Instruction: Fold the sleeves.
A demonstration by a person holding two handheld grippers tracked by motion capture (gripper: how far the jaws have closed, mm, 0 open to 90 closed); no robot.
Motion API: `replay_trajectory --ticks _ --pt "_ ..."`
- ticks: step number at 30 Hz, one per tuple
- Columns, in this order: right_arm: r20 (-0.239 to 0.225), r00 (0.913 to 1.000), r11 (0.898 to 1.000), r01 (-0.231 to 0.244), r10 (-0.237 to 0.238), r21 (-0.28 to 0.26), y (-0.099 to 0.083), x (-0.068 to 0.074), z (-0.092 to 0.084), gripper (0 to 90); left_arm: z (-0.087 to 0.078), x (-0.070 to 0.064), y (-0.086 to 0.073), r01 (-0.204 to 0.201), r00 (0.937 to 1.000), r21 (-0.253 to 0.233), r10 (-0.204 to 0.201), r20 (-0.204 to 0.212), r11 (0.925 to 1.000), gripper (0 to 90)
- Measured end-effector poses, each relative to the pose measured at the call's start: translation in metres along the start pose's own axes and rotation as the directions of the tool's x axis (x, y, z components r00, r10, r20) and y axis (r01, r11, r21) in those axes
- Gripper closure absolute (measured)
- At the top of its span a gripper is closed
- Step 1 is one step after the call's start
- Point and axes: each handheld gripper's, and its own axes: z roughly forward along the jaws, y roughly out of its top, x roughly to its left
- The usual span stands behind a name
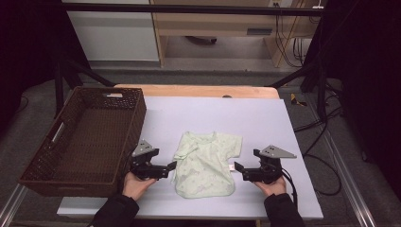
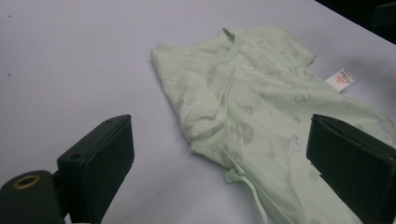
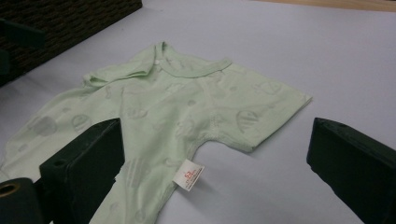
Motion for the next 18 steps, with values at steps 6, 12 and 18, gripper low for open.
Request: replay_trajectory --ticks 6,12,18 --pt "0.032 0.9994 1.0 -0.012 0.012 0.009 0.008 -0.002 0.008 4.8 -0.01 0.0 -0.008 -0.012 0.9999 -0.026 0.012 -0.002 0.9996 5.3" --pt "0.061 0.9978 0.999 -0.029 0.027 0.043 0.017 -0.006 0.022 5.8 -0.011 0.0 -0.017 -0.019 0.9998 -0.021 0.019 0.01 0.9996 4.9" --pt "0.087 0.996 0.996 -0.026 0.019 0.08 0.023 -0.009 0.043 8.3 -0.01 0.002 -0.021 -0.019 0.9997 -0.022 0.019 0.015 0.9996 4.9"
